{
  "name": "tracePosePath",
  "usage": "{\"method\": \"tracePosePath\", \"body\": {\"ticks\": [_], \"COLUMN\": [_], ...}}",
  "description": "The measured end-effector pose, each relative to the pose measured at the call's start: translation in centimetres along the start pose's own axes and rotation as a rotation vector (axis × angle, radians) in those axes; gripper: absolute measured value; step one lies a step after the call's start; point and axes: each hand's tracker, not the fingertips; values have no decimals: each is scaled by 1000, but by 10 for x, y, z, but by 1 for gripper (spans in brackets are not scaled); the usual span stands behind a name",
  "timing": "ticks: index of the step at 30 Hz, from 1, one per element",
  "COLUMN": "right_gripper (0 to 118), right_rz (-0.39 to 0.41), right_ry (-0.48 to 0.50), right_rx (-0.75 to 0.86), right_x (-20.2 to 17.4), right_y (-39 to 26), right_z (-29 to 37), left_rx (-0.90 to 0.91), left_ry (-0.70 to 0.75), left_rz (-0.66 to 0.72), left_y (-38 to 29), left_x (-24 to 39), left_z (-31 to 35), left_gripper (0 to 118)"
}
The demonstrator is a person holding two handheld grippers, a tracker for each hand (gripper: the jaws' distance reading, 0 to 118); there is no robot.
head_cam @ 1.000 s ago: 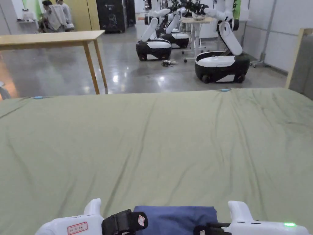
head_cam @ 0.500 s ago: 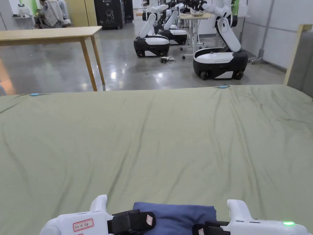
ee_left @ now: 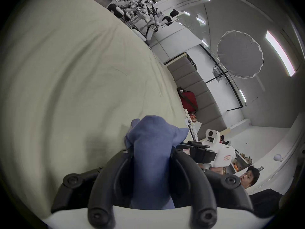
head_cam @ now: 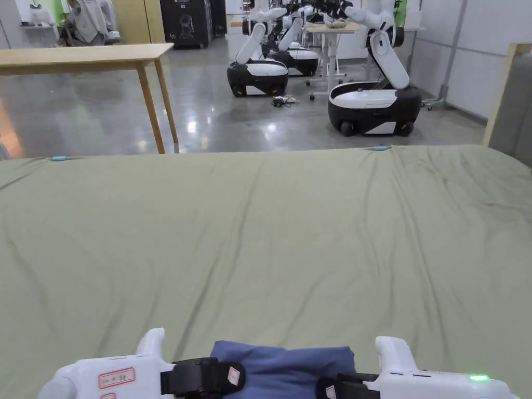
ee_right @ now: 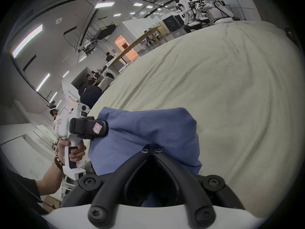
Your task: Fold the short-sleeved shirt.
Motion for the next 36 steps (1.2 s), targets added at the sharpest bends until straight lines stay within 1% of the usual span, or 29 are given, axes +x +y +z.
{"method": "tracePosePath", "body": {"ticks": [2,5,7,9,13,15,18,21,23,24,29,30,33,34,35,36], "right_gripper": [0,0,0,0,0,0,0,0,0,0,0,0,0,0,0,0], "right_rz": [13,43,44,38,68,71,60,31,24,20,20,21,13,11,7,5], "right_ry": [19,77,145,178,174,170,157,133,125,122,75,70,52,48,46,48], "right_rx": [-5,1,27,41,58,64,75,81,82,80,56,55,58,61,61,61], "right_x": [-13,-32,-44,-54,-70,-73,-76,-77,-77,-77,-74,-73,-71,-70,-70,-69], "right_y": [0,1,3,5,8,8,7,5,2,2,-2,-2,-5,-5,-6,-6], "right_z": [-11,-26,-28,-25,-16,-13,-10,-12,-12,-12,-10,-9,-7,-7,-6,-6], "left_rx": [10,21,23,26,51,55,53,55,87,82,86,89,64,62,82,106], "left_ry": [11,28,48,59,95,124,177,194,273,276,353,349,366,386,402,416], "left_rz": [5,22,17,17,-8,-19,-51,-27,-27,-13,-6,-2,0,-35,-75,-79], "left_y": [3,10,16,24,42,50,65,79,89,93,113,110,108,103,101,100], "left_x": [-11,-28,-39,-50,-74,-88,-114,-142,-156,-162,-183,-171,-166,-156,-152,-150], "left_z": [21,53,77,102,159,188,237,286,314,324,358,351,340,334,331,328], "left_gripper": [33,33,33,33,33,33,33,33,33,33,33,33,34,45,82,110]}}
